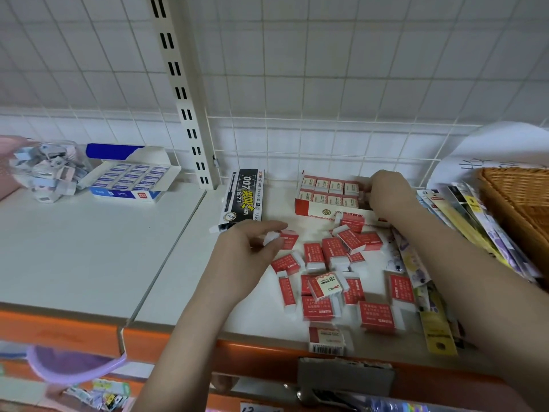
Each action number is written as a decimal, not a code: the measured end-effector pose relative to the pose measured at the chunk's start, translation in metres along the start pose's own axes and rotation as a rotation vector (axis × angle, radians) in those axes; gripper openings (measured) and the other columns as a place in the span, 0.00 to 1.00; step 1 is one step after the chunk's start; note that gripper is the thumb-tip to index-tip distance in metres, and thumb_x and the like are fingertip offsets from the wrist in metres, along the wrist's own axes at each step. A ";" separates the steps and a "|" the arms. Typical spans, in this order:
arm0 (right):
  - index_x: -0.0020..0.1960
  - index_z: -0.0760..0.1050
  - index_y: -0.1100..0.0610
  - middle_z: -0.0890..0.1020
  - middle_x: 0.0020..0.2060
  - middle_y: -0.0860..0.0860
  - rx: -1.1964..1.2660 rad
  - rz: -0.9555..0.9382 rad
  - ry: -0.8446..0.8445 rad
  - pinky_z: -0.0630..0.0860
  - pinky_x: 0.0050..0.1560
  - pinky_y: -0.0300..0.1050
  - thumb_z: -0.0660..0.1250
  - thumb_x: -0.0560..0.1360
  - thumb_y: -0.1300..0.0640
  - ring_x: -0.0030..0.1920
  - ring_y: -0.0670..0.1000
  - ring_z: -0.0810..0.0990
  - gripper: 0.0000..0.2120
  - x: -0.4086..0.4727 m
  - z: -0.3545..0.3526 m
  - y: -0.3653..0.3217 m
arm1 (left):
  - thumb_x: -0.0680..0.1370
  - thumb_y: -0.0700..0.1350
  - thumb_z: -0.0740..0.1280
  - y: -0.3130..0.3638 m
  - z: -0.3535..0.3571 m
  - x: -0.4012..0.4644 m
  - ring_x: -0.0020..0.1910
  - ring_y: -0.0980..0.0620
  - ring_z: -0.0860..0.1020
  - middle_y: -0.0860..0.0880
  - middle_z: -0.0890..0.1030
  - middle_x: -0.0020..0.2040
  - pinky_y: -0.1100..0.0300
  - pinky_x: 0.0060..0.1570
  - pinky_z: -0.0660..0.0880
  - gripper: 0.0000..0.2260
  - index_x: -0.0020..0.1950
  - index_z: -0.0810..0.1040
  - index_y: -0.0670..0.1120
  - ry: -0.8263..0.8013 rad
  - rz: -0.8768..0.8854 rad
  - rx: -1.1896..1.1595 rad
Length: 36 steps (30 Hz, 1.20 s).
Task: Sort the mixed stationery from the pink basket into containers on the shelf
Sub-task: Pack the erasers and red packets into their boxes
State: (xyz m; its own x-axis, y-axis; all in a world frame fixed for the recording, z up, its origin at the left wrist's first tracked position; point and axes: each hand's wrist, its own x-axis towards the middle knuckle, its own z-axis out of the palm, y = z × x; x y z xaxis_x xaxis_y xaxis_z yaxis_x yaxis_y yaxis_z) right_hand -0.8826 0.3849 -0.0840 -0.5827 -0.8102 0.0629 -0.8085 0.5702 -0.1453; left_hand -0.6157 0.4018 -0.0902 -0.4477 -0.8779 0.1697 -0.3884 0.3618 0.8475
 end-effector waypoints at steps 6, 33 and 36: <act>0.50 0.79 0.58 0.80 0.46 0.51 0.213 -0.182 -0.038 0.71 0.45 0.41 0.66 0.77 0.54 0.46 0.51 0.77 0.08 -0.051 -0.033 -0.001 | 0.74 0.43 0.72 0.004 0.000 0.011 0.39 0.66 0.77 0.60 0.80 0.41 0.78 0.38 0.70 0.09 0.51 0.81 0.56 0.024 -0.020 0.017; 0.53 0.74 0.41 0.82 0.41 0.49 0.881 -0.184 0.450 0.73 0.39 0.30 0.74 0.69 0.63 0.39 0.46 0.78 0.21 -0.213 0.003 0.062 | 0.75 0.43 0.68 0.066 0.119 0.146 0.52 0.49 0.77 0.50 0.79 0.51 0.58 0.43 0.71 0.06 0.51 0.81 0.48 -0.299 0.553 0.734; 0.49 0.77 0.43 0.82 0.47 0.40 0.888 -0.169 0.483 0.74 0.43 0.31 0.72 0.69 0.63 0.46 0.44 0.80 0.17 -0.215 0.006 0.067 | 0.74 0.45 0.71 0.063 0.124 0.153 0.53 0.49 0.77 0.51 0.79 0.52 0.58 0.44 0.69 0.07 0.52 0.82 0.49 -0.352 0.539 0.792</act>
State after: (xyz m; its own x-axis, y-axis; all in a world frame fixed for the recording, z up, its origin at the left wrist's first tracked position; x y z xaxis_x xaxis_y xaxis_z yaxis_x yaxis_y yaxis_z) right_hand -0.8108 0.5968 -0.1131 -0.5965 -0.6176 0.5126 -0.6450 -0.0112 -0.7641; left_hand -0.8089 0.3290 -0.0731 -0.8822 -0.4412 0.1647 -0.4293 0.8971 0.1042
